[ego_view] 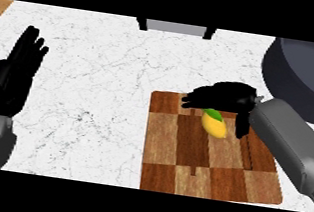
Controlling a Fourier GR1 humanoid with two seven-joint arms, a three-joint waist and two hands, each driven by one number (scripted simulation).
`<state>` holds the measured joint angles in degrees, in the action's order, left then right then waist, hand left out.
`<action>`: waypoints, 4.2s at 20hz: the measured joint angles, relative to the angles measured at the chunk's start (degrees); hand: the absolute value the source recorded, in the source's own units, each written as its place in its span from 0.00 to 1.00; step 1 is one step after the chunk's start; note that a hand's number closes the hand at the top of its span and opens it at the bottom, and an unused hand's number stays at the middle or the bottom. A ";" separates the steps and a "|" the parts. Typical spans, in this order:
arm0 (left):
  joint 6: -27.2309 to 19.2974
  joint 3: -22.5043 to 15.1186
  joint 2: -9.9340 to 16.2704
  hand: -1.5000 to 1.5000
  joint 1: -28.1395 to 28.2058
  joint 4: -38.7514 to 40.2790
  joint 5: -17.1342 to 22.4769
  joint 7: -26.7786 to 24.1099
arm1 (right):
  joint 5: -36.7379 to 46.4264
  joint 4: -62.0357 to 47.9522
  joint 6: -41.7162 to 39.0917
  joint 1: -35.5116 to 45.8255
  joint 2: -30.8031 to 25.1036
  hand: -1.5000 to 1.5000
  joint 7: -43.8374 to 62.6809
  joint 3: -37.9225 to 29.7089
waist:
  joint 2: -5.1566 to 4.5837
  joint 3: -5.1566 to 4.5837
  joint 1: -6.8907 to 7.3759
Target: Pick the lemon from the cutting board and place it in the pot
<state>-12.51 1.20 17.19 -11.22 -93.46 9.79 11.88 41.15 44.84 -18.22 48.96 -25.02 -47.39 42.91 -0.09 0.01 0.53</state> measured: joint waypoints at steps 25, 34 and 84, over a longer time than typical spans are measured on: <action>1.76 3.95 -1.06 0.50 1.99 -0.56 -1.64 0.87 | 9.55 1.08 9.86 -11.26 -2.45 1.00 -9.73 -4.53 | 1.35 -0.21 -2.78; 1.19 5.70 -0.33 0.50 3.96 -1.55 -1.66 1.24 | -2.77 16.97 13.33 -32.74 -24.15 1.00 -13.41 -12.58 | 1.56 -0.20 -6.03; 4.60 2.05 -4.36 0.50 -3.48 1.31 -3.56 0.66 | -26.65 -23.92 20.72 -2.89 -21.06 0.00 -5.32 -37.92 | -1.29 0.00 3.75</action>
<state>-7.91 3.25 12.84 -14.71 -92.15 6.23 12.54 14.50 20.92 2.50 46.08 -46.08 -52.71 4.99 -1.38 0.00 4.28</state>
